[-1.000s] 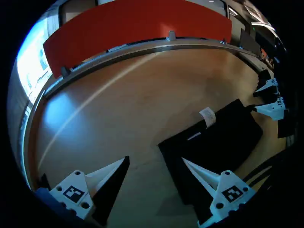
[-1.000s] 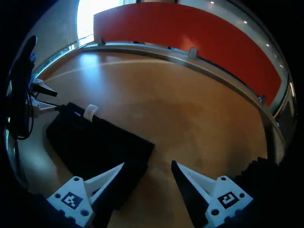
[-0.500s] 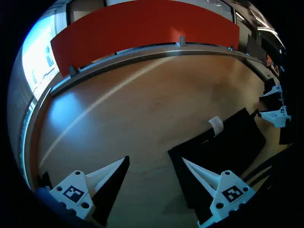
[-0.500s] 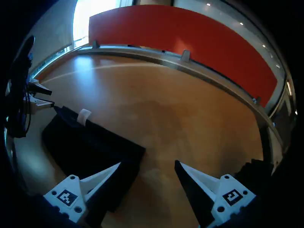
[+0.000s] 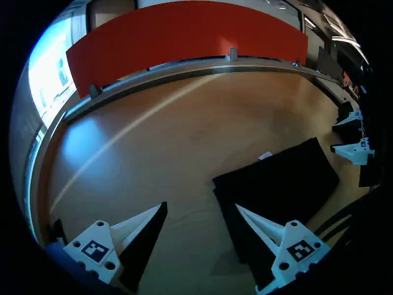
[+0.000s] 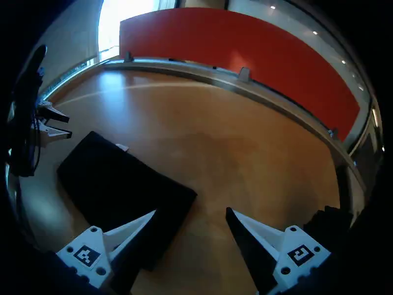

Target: Fold towel

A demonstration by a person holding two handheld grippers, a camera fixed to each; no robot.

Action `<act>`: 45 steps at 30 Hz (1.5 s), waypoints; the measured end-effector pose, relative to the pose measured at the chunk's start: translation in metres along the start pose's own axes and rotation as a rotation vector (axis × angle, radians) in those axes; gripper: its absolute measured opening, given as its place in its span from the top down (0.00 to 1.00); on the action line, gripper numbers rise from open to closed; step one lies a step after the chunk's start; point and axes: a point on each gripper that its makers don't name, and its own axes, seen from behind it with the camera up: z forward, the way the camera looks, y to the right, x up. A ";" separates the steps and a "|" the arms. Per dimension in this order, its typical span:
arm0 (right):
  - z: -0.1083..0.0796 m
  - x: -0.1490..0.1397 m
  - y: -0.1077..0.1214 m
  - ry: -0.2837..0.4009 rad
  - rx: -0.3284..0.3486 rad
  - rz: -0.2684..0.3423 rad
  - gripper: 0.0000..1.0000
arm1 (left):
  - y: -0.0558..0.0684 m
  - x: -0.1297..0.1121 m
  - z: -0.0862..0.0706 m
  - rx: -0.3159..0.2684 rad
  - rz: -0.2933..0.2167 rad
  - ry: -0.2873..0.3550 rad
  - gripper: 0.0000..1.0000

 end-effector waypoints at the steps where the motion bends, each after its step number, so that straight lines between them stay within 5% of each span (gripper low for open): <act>1: -0.002 -0.001 -0.001 0.001 0.002 0.000 0.00 | 0.001 -0.001 -0.002 -0.003 -0.002 0.000 0.09; 24: -0.046 -0.047 -0.037 0.002 0.051 -0.005 0.00 | 0.009 -0.077 -0.061 0.018 -0.106 -0.016 0.09; 37: -0.043 -0.054 -0.053 -0.007 0.139 -0.081 0.02 | 0.003 -0.099 -0.089 0.055 -0.156 -0.011 0.09; 45: -0.039 -0.065 -0.064 -0.049 0.215 -0.143 0.18 | -0.007 -0.117 -0.111 0.091 -0.199 -0.014 0.09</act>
